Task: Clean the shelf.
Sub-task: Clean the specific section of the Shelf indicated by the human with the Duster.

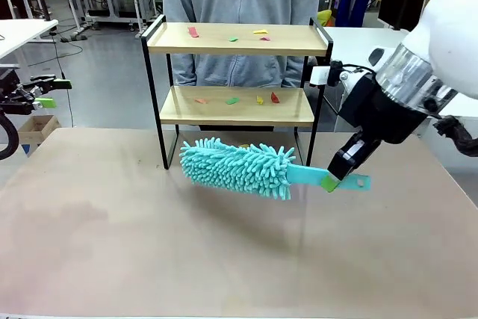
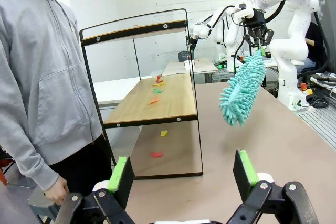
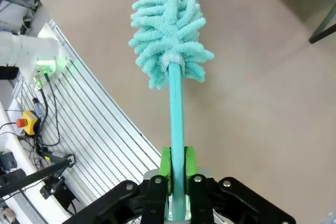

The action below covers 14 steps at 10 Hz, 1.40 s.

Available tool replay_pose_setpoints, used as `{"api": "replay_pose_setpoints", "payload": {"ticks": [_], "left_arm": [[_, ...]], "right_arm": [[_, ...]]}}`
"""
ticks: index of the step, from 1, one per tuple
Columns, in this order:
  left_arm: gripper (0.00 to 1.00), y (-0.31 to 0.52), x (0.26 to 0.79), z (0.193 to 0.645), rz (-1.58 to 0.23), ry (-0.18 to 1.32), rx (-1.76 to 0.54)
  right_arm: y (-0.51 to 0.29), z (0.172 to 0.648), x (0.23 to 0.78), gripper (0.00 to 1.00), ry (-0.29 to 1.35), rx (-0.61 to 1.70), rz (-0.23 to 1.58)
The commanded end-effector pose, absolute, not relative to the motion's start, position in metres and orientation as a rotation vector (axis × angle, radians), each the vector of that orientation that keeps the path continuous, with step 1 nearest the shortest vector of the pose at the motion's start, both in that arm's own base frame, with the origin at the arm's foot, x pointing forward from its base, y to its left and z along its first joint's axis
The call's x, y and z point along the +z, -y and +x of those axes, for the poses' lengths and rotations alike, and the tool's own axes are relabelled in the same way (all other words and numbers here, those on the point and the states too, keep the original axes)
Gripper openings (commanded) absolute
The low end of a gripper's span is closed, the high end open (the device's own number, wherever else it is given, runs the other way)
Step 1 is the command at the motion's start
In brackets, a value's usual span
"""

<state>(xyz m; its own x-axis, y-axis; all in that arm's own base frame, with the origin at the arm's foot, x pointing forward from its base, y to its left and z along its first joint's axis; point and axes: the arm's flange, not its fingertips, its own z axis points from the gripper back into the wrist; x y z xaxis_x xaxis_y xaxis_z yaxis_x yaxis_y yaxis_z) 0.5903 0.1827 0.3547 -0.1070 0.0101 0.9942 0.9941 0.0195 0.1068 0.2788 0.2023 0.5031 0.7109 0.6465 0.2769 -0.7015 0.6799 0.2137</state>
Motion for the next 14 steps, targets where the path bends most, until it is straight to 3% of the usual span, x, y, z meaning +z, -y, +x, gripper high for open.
{"api": "replay_pose_setpoints", "payload": {"ticks": [1,7,10,14], "left_arm": [[1.0,-0.182,0.356,0.588,-1.14,1.306,-1.283],[1.0,-0.182,0.356,0.588,-1.14,1.306,-1.283],[1.0,-0.182,0.356,0.588,-1.14,1.306,-1.283],[1.0,-0.182,0.356,0.588,-1.14,1.306,-1.283]], "right_arm": [[-0.196,0.279,0.511,0.13,0.174,0.757,0.31],[-0.264,0.284,0.451,0.13,0.248,0.596,0.357],[-0.303,0.29,0.424,0.13,0.399,0.484,0.347],[-0.35,0.32,0.401,0.13,0.462,0.318,0.317]]}}
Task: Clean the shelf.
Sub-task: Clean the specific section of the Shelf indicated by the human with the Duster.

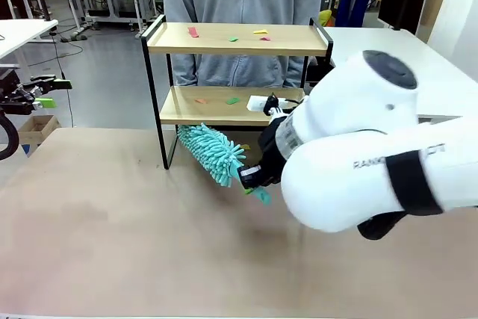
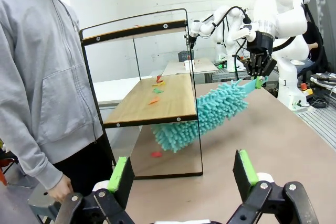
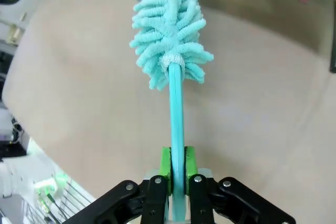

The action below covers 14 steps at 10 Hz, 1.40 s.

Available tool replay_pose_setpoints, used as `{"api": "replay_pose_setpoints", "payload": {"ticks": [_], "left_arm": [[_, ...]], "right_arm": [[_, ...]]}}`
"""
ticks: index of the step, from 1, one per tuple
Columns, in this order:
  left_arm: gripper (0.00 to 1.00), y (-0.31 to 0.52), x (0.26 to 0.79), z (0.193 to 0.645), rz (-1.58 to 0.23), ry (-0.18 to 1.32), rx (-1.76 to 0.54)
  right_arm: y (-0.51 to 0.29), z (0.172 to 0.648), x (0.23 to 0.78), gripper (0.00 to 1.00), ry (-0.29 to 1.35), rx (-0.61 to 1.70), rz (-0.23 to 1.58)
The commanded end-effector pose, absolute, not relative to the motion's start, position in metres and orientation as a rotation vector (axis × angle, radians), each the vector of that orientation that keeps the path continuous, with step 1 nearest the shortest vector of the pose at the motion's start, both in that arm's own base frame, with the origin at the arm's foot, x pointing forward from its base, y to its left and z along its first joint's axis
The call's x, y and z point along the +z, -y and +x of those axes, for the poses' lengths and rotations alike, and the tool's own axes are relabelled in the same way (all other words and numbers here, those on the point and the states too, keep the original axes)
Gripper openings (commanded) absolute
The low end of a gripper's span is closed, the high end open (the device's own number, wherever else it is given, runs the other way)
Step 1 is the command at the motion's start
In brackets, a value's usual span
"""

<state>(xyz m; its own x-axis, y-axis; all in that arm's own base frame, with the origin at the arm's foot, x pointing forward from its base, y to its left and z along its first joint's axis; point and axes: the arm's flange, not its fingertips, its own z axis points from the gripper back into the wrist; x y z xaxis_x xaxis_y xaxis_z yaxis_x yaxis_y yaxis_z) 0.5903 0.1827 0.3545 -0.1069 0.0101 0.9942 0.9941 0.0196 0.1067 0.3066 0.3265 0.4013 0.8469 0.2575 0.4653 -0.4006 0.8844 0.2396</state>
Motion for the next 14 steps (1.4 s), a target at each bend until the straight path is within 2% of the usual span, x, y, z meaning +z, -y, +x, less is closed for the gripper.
{"api": "replay_pose_setpoints", "payload": {"ticks": [1,2,5,7,14], "left_arm": [[1.0,-0.182,0.356,0.588,-1.14,1.306,-1.283],[1.0,-0.182,0.356,0.588,-1.14,1.306,-1.283],[1.0,-0.182,0.356,0.588,-1.14,1.306,-1.283],[1.0,-0.182,0.356,0.588,-1.14,1.306,-1.283],[1.0,-0.182,0.356,0.588,-1.14,1.306,-1.283]], "right_arm": [[-0.355,0.323,0.401,0.13,0.465,0.331,0.323],[-0.326,0.307,0.401,0.13,0.438,0.354,0.338],[-0.333,0.314,0.394,0.13,0.434,0.347,0.332],[-0.376,0.325,0.382,0.13,0.483,0.271,0.344],[-0.452,0.332,0.36,0.13,0.599,0.033,0.385]]}}
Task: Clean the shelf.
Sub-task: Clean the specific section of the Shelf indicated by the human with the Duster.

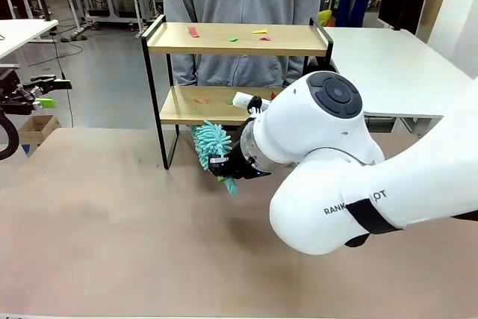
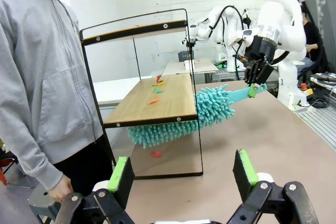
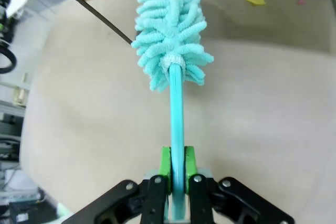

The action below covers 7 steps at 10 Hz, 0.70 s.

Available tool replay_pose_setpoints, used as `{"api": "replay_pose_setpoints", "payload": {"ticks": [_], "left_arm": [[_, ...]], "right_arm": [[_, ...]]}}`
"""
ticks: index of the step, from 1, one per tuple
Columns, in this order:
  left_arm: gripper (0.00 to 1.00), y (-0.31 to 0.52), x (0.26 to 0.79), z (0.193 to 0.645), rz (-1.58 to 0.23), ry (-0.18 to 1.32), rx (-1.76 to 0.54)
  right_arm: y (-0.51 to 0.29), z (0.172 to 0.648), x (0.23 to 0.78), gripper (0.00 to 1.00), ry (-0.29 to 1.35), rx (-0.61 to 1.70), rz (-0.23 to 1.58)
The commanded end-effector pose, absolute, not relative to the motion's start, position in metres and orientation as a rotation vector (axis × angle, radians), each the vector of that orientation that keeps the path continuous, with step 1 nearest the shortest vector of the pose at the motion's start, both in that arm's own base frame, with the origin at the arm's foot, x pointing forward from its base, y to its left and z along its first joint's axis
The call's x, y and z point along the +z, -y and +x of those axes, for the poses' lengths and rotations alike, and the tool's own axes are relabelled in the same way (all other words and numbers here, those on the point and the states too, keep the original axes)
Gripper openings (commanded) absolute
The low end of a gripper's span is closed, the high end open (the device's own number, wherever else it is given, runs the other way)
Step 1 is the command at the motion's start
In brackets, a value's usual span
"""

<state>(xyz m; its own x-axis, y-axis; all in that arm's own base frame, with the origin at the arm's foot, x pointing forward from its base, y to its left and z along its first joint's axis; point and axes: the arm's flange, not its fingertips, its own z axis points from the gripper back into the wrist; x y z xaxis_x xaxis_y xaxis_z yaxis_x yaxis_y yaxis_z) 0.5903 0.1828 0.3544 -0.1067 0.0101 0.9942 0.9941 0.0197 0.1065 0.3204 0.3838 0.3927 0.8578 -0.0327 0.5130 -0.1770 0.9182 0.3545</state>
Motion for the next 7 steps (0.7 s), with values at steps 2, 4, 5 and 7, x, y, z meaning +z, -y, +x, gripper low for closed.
{"api": "replay_pose_setpoints", "payload": {"ticks": [2,4,5,7], "left_arm": [[1.0,-0.182,0.356,0.588,-1.14,1.306,-1.283],[1.0,-0.182,0.356,0.588,-1.14,1.306,-1.283],[1.0,-0.182,0.356,0.588,-1.14,1.306,-1.283],[1.0,-0.182,0.356,0.588,-1.14,1.306,-1.283]], "right_arm": [[-0.473,0.338,0.355,0.13,0.606,0.016,0.353],[-0.486,0.346,0.346,0.13,0.616,0.011,0.332],[-0.491,0.35,0.339,0.13,0.61,0.016,0.325],[-0.495,0.35,0.33,0.13,0.621,0.022,0.316]]}}
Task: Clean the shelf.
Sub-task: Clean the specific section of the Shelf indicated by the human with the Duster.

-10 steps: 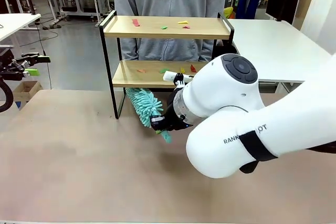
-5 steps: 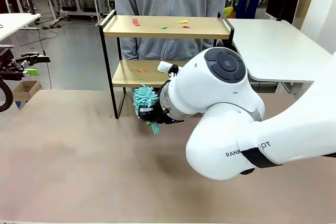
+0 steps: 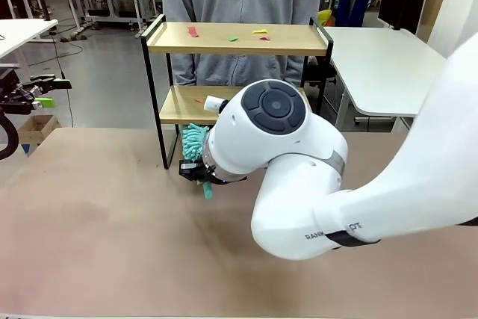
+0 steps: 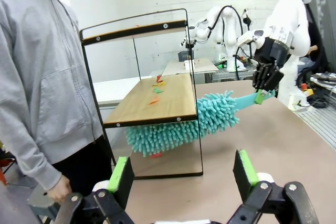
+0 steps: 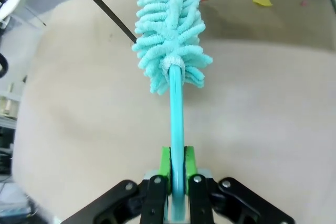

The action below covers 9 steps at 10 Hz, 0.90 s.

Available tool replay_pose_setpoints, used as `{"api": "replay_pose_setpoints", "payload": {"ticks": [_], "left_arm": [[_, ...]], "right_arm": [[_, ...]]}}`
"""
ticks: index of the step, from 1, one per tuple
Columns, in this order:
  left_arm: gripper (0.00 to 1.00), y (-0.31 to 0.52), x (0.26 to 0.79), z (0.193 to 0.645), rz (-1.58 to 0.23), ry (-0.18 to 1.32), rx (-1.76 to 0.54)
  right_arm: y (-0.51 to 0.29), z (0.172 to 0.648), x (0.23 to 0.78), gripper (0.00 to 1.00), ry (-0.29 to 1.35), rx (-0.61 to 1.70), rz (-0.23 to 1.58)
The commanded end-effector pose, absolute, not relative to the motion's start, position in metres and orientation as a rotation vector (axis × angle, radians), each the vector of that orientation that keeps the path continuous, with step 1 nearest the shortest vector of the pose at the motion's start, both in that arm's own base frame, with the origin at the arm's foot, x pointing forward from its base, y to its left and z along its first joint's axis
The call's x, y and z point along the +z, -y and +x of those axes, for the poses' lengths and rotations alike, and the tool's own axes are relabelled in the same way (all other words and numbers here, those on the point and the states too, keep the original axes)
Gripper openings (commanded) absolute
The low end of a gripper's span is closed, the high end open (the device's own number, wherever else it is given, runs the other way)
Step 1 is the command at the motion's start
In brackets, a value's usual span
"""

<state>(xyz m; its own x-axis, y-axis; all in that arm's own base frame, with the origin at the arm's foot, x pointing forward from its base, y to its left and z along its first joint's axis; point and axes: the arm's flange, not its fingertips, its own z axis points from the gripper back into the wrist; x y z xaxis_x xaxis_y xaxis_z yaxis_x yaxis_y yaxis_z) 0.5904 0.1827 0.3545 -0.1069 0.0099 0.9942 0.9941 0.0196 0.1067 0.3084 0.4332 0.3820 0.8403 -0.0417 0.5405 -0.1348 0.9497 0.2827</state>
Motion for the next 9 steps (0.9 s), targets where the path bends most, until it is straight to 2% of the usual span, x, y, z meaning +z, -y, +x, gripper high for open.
{"api": "replay_pose_setpoints", "payload": {"ticks": [1,9], "left_arm": [[1.0,-0.182,0.356,0.588,-1.14,1.306,-1.283],[1.0,-0.182,0.356,0.588,-1.14,1.306,-1.283]], "right_arm": [[-0.497,0.353,0.325,0.13,0.619,0.022,0.311],[-0.514,0.373,0.323,0.13,0.635,0.015,0.324]]}}
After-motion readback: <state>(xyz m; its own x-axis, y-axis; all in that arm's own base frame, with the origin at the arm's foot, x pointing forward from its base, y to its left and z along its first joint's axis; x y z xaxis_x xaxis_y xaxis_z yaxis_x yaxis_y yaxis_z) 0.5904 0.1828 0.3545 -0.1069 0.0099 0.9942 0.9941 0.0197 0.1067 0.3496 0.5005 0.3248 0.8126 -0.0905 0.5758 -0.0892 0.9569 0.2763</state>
